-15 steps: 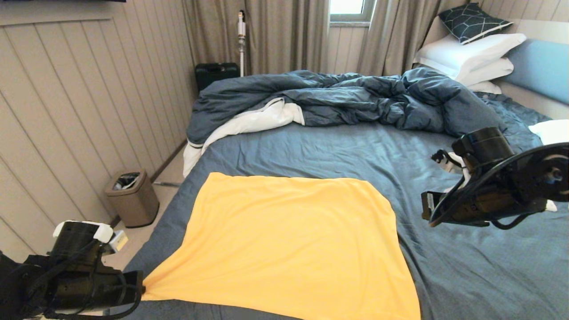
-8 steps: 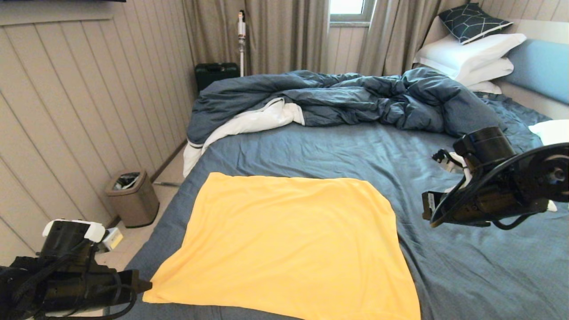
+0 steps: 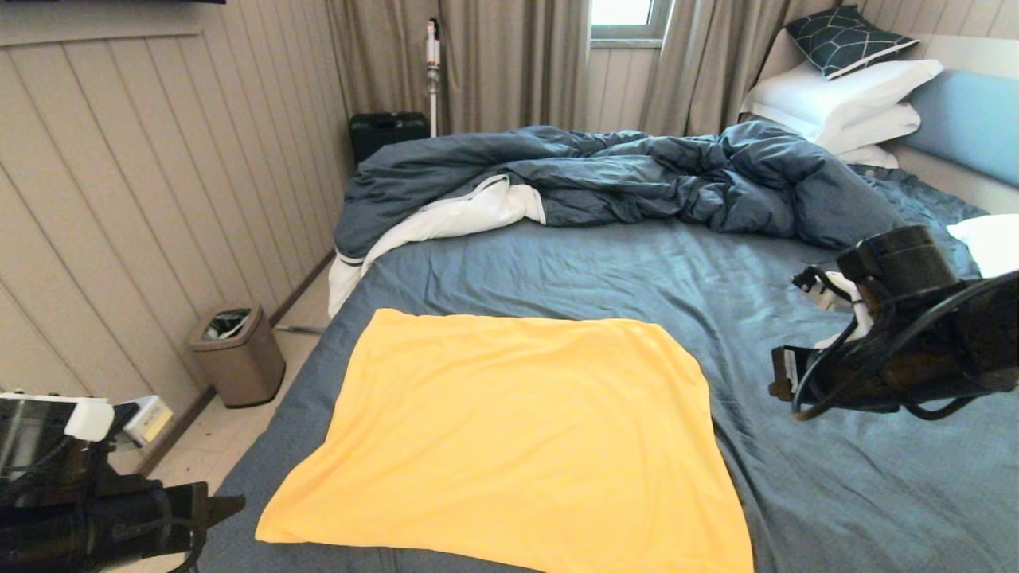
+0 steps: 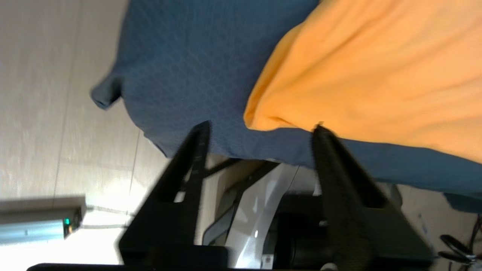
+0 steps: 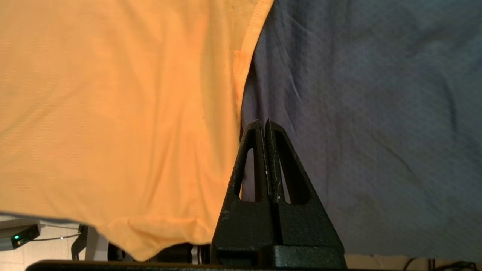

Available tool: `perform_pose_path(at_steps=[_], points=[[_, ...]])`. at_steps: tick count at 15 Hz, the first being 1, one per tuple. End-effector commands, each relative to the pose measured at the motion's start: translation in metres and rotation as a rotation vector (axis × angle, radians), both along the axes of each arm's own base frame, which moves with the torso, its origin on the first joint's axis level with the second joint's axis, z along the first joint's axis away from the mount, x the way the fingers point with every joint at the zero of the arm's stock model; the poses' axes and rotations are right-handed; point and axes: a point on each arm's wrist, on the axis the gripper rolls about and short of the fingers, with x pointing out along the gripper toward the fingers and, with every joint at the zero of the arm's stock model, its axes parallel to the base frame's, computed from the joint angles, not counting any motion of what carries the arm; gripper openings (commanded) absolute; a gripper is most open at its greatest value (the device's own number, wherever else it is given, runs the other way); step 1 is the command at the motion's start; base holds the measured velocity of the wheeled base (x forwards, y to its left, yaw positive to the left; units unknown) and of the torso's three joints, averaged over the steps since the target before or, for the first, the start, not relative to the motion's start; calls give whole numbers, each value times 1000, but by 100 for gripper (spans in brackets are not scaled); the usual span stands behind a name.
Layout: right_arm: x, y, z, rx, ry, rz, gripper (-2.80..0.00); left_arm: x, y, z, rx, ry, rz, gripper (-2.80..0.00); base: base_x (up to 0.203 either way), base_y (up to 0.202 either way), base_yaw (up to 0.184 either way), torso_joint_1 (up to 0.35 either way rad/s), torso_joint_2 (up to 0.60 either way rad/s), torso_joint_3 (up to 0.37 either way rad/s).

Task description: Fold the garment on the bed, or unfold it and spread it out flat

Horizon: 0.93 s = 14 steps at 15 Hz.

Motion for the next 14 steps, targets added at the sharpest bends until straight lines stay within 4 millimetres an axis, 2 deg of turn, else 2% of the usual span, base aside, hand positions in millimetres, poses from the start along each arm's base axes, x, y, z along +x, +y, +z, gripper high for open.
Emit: perform_pose_path(at_steps=[1, 4, 6, 7, 9, 11, 13, 14], points=[[-43, -1, 32, 13, -130, 19, -280, -37, 2, 40, -7, -190, 1, -280, 0, 0, 0, 0, 0, 0], [-119, -4, 53, 24, -272, 66, -280, -98, 4, 80, -13, -254, -4, -280, 0, 0, 0, 0, 0, 0], [-176, -12, 49, 29, -356, 81, -280, -141, 6, 88, -16, -319, 0, -280, 0, 0, 0, 0, 0, 0], [-203, -16, 40, 26, -387, 89, -280, -162, 7, 86, -16, -355, 3, -280, 0, 0, 0, 0, 0, 0], [-249, -24, 10, 5, -430, 114, -280, -199, 8, 75, -10, -417, 13, -280, 0, 0, 0, 0, 0, 0], [-280, -29, -30, -31, -465, 145, -280, -222, 9, 55, 33, -459, 54, -280, 0, 0, 0, 0, 0, 0], [-285, -30, -74, -61, -447, 158, -280, -228, 10, 28, 146, -467, 107, -280, 0, 0, 0, 0, 0, 0], [-279, -29, -83, -63, -498, 152, -280, -228, 10, 13, 183, -501, 114, -280, 0, 0, 0, 0, 0, 0]])
